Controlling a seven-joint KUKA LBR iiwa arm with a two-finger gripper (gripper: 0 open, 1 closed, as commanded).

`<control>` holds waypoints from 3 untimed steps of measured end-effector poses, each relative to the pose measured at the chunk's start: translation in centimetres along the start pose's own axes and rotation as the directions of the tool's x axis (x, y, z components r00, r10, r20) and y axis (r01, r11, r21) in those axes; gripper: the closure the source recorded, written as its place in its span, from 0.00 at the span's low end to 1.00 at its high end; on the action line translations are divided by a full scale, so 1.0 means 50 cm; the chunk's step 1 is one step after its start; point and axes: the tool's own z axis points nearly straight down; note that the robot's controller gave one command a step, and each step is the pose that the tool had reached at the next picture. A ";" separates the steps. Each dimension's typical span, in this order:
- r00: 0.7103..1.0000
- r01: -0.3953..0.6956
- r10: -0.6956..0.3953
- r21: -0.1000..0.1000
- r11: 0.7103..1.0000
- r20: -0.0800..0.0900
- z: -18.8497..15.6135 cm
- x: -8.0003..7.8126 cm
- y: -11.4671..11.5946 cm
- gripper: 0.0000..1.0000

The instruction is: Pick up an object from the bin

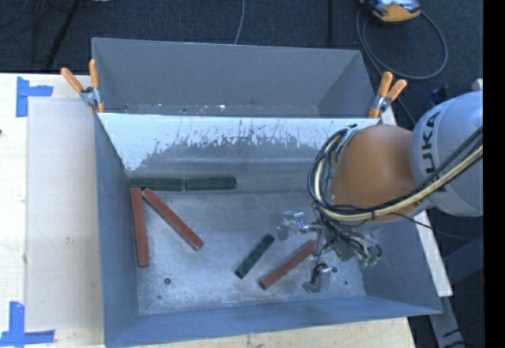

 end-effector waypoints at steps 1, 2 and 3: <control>0.970 0.242 -0.242 0.002 0.970 0.004 -0.046 -0.029 0.024 0.00; 0.948 0.317 -0.317 0.004 0.948 0.004 0.028 -0.044 0.019 0.00; 0.905 0.425 -0.425 0.005 0.905 0.008 0.077 -0.037 0.045 1.00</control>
Offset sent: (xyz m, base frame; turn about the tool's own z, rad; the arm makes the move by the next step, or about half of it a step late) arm 0.0216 0.0139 -0.0411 -0.4013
